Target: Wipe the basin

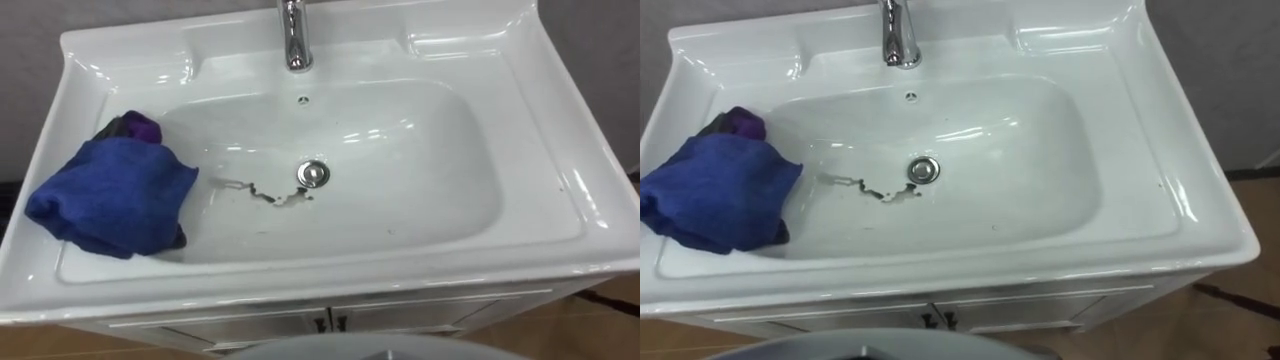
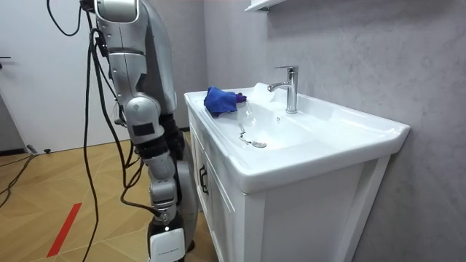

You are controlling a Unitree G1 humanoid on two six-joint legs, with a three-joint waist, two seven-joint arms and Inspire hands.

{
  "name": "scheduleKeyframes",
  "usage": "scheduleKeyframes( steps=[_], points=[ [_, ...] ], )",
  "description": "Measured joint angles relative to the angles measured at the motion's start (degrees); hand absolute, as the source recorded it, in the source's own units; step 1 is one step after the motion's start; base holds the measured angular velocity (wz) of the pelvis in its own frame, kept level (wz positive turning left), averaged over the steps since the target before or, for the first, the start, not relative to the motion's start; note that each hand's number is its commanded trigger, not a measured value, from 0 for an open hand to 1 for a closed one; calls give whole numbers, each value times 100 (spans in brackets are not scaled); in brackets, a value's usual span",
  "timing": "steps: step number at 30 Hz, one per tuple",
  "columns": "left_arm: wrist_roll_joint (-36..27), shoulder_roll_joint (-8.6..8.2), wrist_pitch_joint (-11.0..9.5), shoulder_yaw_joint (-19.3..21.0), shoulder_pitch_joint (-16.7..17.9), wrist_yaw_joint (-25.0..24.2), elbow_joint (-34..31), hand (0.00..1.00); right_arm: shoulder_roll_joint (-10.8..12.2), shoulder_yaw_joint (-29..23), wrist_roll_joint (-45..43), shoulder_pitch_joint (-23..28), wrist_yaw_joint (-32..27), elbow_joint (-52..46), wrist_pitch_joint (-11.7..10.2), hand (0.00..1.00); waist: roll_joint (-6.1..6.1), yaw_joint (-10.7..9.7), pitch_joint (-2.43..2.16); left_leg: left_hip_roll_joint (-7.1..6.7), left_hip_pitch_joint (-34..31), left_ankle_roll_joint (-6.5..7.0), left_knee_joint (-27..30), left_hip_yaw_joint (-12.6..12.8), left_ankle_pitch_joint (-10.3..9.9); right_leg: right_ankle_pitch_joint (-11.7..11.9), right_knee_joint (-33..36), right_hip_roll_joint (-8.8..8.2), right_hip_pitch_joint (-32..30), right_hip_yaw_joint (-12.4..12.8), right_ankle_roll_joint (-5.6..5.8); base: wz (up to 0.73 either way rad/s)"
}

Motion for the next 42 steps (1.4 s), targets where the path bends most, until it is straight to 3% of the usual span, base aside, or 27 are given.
scheduleKeyframes(
  steps=[5,8,13,18,22,25,31,35,39,42],
  points=[
    [-208,172,-120,541,51,416,-28,0,-222,-205,73,-5,-13,-21,0,0,139,169,2,-8,-23,2,-4,-1,-2,-1,17,-9,9,-36,2,3],
    [-294,313,-231,946,14,708,-52,0,-340,-420,199,-20,-80,-52,-116,0,211,266,-2,-13,-58,3,16,-54,0,-3,12,-8,2,-75,3,8],
    [-495,737,-433,1383,6,1346,-168,0,-458,-728,316,-21,-247,-168,-331,0,343,329,-14,-26,-107,2,43,-150,1,-2,-2,-14,-17,-169,3,9],
    [-620,973,-652,1762,-44,1956,-612,0,-504,-817,362,-14,-317,-226,-468,0,455,450,-43,-37,-141,2,16,-156,2,-6,-10,-22,-52,-193,8,0],
    [-716,1005,-862,2201,-144,2556,-1296,0,-542,-854,474,43,-393,-310,-675,0,490,556,-88,-40,-185,2,22,-204,5,-5,10,-24,-96,-220,8,2],
    [-718,1009,-1084,2248,-176,2933,-1830,0,-547,-875,466,87,-463,-311,-752,0,491,578,-87,-42,-192,2,33,-221,6,-5,13,-25,-92,-250,7,4],
    [-729,1013,-1128,2254,-288,3353,-2926,0,-530,-871,562,167,-491,-364,-811,0,493,595,-73,-45,-233,2,54,-225,5,-5,-7,-23,-100,-245,7,0],
    [-628,1024,-1309,2259,-386,3652,-3913,0,-526,-870,607,196,-492,-361,-844,0,510,618,-83,-43,-284,2,48,-201,5,-4,1,-17,-176,-190,6,-5],
    [-170,1097,-1395,2260,-426,3715,-4643,0,-494,-873,556,250,-477,-330,-875,0,532,586,-85,-44,-272,3,39,-206,6,-1,6,-15,-179,-189,6,-1],
    [263,1097,-1407,2252,-462,3744,-5281,0,-480,-868,511,293,-475,-312,-956,0,513,517,-54,-44,-277,4,41,-226,6,-1,4,-13,-164,-213,6,5]
  ],
)
